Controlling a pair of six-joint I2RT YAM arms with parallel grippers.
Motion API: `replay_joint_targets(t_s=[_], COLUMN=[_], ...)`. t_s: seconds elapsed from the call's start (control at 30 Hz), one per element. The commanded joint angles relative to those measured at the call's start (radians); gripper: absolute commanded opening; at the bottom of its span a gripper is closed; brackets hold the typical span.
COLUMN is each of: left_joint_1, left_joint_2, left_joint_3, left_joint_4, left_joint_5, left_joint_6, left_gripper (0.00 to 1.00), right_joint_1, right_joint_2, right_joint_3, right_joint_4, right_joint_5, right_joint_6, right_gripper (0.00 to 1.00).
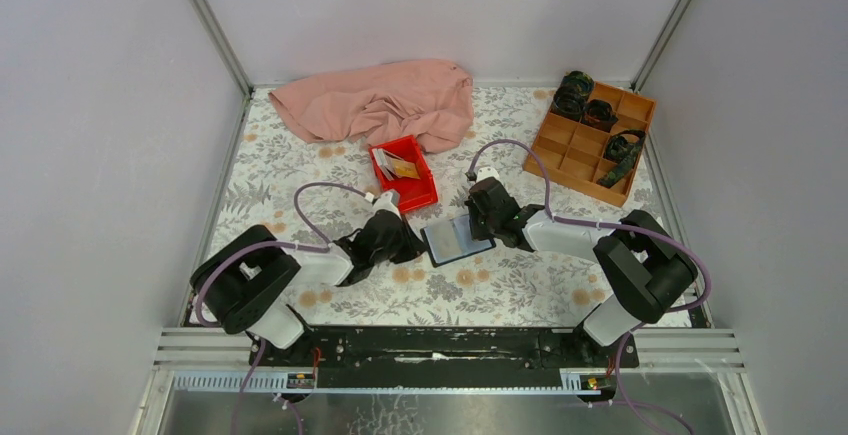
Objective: Take the credit cards out of the card holder
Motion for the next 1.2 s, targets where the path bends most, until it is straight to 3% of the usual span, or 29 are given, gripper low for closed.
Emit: replay_joint_targets(t_s=[0.0,0.5,1.17], left_joint_1=[-0.007,-0.007,-0.008], left_joint_2=[0.045,-0.107,0.020], left_joint_3=[0.031,0.032,0.050], left_joint_4=[0.040,-0.047,0.027], left_joint_5=[0.026,0.013,0.051], left_joint_6=[0.005,0.019,0.001], left_gripper=[0.09,0.09,0.09], right_joint_1=[0.002,0.002,0.002], right_joint_2=[0.019,0.036,0.038], right_joint_3=[-0.012,-0.007,-0.006], right_joint_4=[-0.029,-0.026,-0.029], right_joint_5=[-0.024,-0.029,-0.030], right_joint_6=[0.005,0.004,0.003], right_gripper=[0.00,0.00,0.00])
